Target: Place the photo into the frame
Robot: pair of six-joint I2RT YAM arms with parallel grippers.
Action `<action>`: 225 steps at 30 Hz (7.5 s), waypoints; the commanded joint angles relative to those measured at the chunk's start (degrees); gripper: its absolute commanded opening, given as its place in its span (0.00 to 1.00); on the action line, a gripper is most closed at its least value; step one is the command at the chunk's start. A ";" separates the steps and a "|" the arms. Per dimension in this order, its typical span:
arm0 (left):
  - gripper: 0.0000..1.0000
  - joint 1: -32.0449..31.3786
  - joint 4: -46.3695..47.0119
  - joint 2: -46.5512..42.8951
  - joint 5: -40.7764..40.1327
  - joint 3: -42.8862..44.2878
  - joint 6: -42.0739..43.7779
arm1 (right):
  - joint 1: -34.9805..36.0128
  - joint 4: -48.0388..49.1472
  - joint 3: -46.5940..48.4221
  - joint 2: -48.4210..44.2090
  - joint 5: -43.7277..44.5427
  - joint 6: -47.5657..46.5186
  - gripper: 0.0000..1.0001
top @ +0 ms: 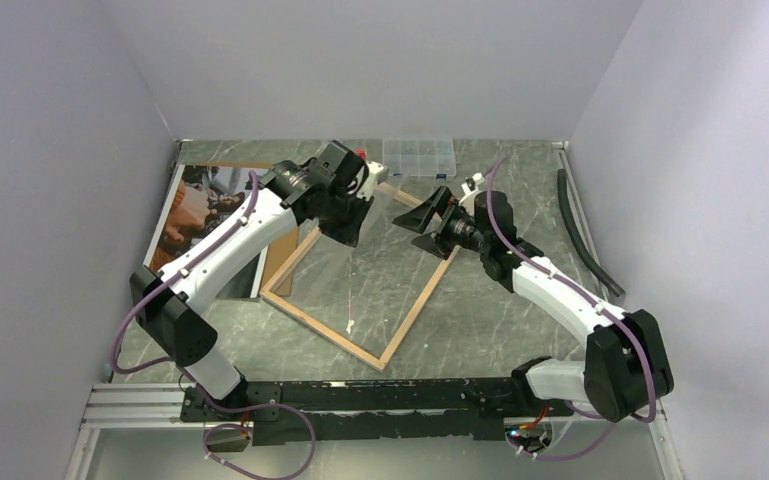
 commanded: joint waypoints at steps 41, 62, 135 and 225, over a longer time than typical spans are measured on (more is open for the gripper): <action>0.47 25.02 25.23 0.67 -1.35 -27.30 24.28 | -2.14 7.06 -12.16 4.01 0.98 -1.34 0.00; 0.25 25.11 27.43 10.83 -0.48 -28.88 19.20 | -17.06 3.11 -7.30 -5.21 -20.01 -5.87 0.00; 0.95 31.41 31.28 -14.38 46.02 4.09 -25.23 | -3.22 59.71 11.81 -3.64 26.20 14.89 0.00; 0.03 22.36 -3.22 -25.44 44.17 1.95 71.44 | -5.69 8.27 9.34 -9.47 -40.17 -63.06 0.87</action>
